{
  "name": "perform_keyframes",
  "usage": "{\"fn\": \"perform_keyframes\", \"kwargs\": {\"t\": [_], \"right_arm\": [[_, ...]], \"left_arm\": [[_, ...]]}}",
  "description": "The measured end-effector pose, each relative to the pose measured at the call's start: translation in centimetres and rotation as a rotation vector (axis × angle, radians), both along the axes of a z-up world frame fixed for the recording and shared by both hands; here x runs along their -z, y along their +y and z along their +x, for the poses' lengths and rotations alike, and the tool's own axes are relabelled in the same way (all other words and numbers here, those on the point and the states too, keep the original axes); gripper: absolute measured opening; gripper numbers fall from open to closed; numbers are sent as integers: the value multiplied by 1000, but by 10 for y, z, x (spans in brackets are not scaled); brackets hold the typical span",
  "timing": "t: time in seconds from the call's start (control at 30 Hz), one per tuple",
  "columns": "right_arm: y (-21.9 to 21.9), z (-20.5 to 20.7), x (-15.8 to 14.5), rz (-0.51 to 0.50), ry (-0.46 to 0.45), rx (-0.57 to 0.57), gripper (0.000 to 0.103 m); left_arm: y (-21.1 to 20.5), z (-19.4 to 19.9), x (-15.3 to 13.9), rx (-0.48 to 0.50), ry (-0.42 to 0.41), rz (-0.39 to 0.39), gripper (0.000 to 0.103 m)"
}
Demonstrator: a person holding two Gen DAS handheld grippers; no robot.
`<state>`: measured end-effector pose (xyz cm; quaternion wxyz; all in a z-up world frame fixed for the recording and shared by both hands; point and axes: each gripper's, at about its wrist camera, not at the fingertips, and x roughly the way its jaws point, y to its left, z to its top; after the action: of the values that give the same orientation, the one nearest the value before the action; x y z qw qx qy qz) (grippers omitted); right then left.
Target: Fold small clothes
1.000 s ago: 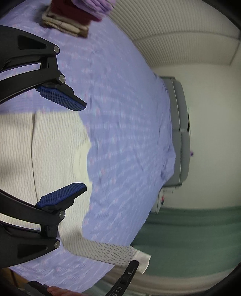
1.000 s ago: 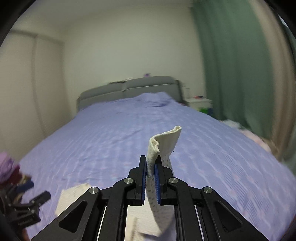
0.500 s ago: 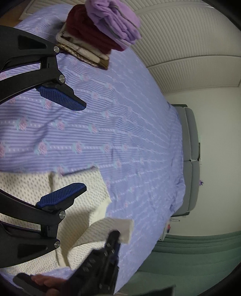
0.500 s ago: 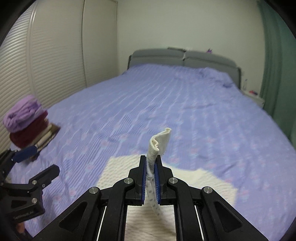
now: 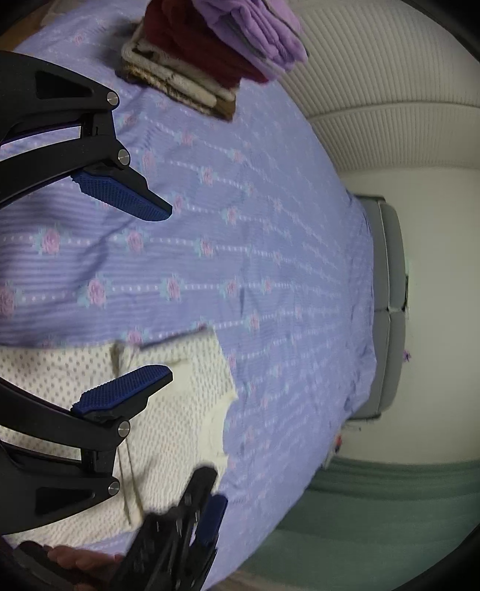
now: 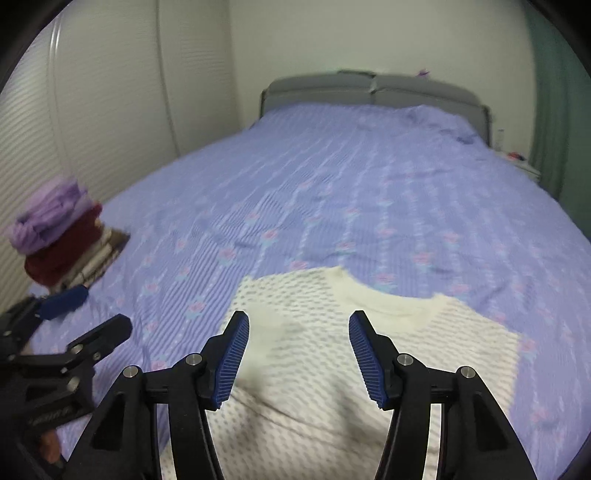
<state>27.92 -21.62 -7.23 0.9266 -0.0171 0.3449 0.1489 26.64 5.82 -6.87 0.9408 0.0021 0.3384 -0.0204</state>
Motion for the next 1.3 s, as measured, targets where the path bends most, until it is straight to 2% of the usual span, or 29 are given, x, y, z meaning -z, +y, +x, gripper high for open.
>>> {"fn": "perform_keyframes", "kwargs": {"t": [0.1,0.2,0.3,0.43,0.6,0.77,0.9,1.03,1.17,1.2,1.23,1.27,1.3], "right_arm": [[-29,-25,-9,28,-37,69,66],[-66,-49,-7,-9,-55,199,66],[-106,-66,8,-15,-20,329,66],[-134,-73,31,25,45,388,66],[-144,-75,49,34,76,404,66],[-147,-71,56,30,77,397,66],[-148,-70,59,34,80,393,66],[-151,-68,64,38,90,394,66],[-155,-66,71,31,112,403,66],[-156,-64,72,29,117,404,66],[-157,-64,72,29,117,403,66],[-157,-63,73,24,120,403,66],[-157,-63,74,18,123,402,66]], "left_arm": [[-11,-1,5,93,20,-44,80],[-22,-1,17,161,55,-99,78],[-35,-2,29,182,73,-132,63],[-46,6,38,230,89,-177,46],[-42,26,56,191,155,-263,44],[-39,37,68,172,191,-320,44],[-39,47,84,149,255,-364,45],[-36,56,89,134,277,-442,50],[-31,66,86,105,303,-510,49],[-31,67,84,98,300,-515,43],[-32,68,82,96,294,-508,32],[-33,68,79,96,282,-489,27],[-34,67,73,99,261,-467,17]]}}
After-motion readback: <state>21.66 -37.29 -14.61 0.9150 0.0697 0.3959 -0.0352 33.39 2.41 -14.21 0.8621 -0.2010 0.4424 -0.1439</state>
